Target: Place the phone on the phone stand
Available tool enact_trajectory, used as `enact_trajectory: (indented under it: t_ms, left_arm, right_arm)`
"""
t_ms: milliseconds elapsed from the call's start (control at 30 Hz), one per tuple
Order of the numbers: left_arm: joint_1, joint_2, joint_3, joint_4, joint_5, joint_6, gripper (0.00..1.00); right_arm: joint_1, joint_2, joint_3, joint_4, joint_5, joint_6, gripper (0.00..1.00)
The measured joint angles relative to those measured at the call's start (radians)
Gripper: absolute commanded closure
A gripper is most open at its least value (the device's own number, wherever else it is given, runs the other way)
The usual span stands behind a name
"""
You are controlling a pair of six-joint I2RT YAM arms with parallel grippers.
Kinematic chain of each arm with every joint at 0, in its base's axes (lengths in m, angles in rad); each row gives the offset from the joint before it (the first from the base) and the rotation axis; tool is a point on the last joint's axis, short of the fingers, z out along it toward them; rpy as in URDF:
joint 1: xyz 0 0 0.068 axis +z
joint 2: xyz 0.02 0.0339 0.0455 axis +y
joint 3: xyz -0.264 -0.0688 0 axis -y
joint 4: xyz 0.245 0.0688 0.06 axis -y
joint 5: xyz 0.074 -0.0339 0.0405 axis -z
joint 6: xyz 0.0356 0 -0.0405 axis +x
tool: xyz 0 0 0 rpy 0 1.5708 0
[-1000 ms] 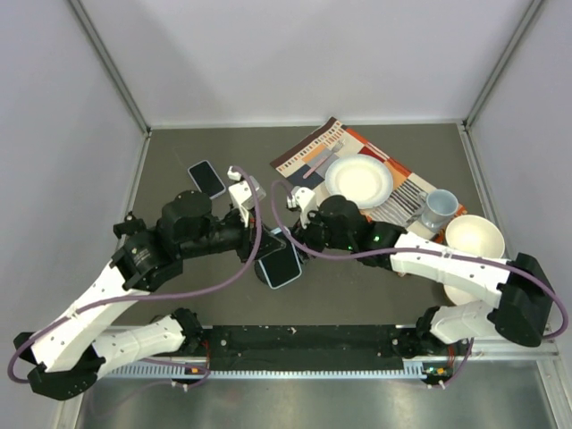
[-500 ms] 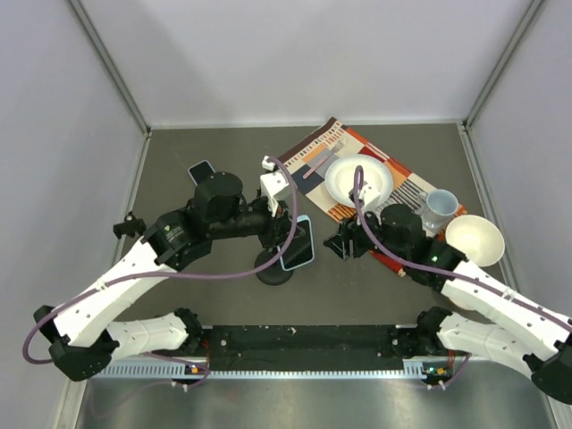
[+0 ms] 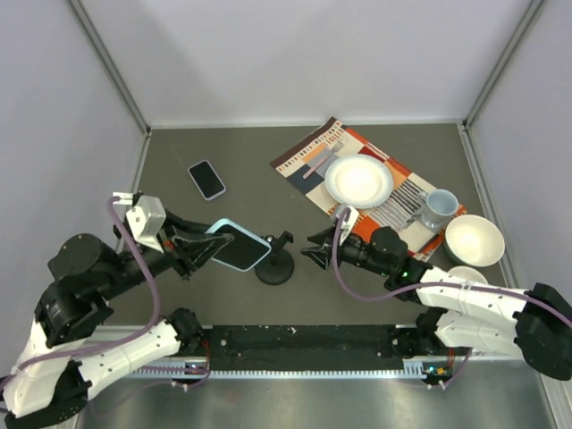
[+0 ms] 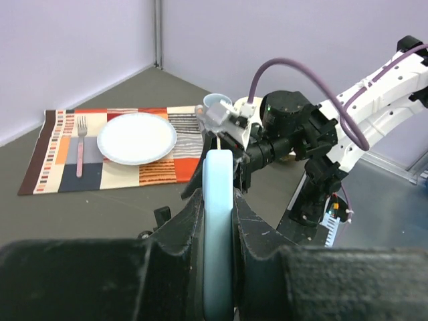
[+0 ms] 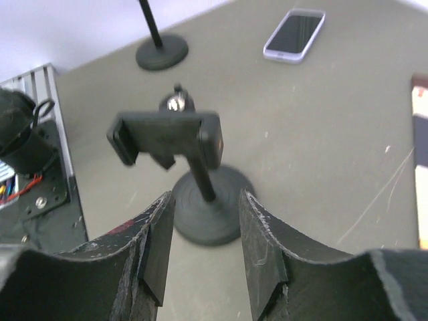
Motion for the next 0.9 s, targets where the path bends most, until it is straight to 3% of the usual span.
enact_trajectory:
  t_ms: [267,900]
  left_arm:
    - [0.000,0.002,-0.023,-0.080,-0.034,-0.029,1.00]
    - [0.000,0.003,-0.072,-0.094,-0.033,-0.054,1.00]
  right_arm:
    - [0.016,0.119,0.000,0.269,0.005,-0.076,0.63]
    - [0.027,0.232,0.005,0.342,-0.009,-0.119,0.66]
